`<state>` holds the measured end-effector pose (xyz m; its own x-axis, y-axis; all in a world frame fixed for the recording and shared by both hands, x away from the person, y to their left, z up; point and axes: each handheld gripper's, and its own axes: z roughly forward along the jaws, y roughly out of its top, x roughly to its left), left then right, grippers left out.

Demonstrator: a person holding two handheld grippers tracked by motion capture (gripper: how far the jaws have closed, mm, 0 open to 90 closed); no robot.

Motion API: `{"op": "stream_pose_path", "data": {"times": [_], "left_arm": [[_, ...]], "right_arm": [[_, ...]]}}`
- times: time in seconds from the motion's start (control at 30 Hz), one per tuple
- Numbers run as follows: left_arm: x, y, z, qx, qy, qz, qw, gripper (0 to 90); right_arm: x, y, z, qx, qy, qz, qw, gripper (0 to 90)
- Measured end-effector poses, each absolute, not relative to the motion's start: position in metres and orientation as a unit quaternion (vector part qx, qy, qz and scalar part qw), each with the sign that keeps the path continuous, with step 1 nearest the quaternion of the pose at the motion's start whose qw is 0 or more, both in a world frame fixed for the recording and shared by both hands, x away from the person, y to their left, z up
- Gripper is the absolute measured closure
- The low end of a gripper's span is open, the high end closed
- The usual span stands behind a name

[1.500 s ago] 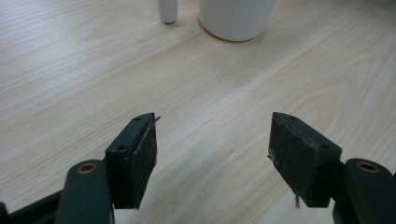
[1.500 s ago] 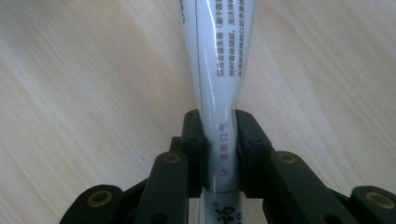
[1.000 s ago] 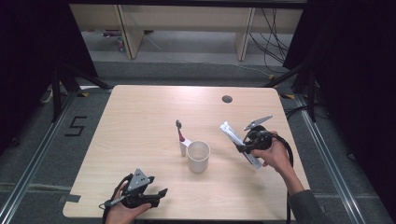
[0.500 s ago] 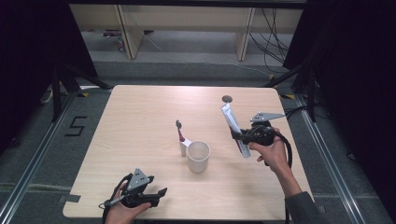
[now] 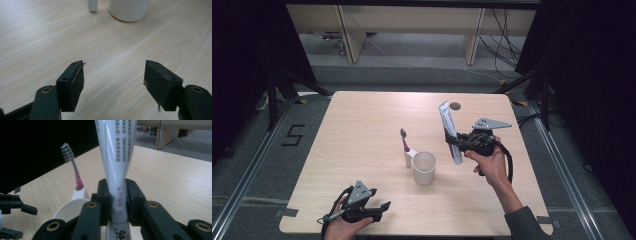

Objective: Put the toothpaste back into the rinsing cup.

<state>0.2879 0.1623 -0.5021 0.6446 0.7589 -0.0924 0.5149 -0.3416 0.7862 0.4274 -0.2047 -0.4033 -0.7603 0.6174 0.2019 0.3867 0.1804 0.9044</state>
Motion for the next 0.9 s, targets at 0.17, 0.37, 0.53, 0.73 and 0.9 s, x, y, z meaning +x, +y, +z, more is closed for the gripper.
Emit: {"op": "stream_pose_path", "data": {"times": [0.17,0.37,0.53,0.73,0.9], "left_arm": [[0.288,0.162,-0.502,0.806,0.394,0.145,0.417,32.3],[0.288,0.163,-0.502,0.806,0.395,0.147,0.415,32.5],[0.288,0.163,-0.502,0.806,0.393,0.145,0.418,32.7],[0.288,0.163,-0.502,0.806,0.393,0.145,0.418,33.0],[0.288,0.163,-0.502,0.806,0.394,0.146,0.417,33.4]], "right_arm": [[0.424,-0.194,-0.402,0.328,0.756,0.559,0.093,75.8],[0.422,-0.179,-0.397,0.308,0.754,0.574,0.089,75.8],[0.421,-0.168,-0.394,0.3,0.751,0.582,0.085,75.8],[0.42,-0.158,-0.395,0.299,0.751,0.583,0.079,75.8],[0.42,-0.147,-0.397,0.285,0.752,0.589,0.077,75.8]]}}
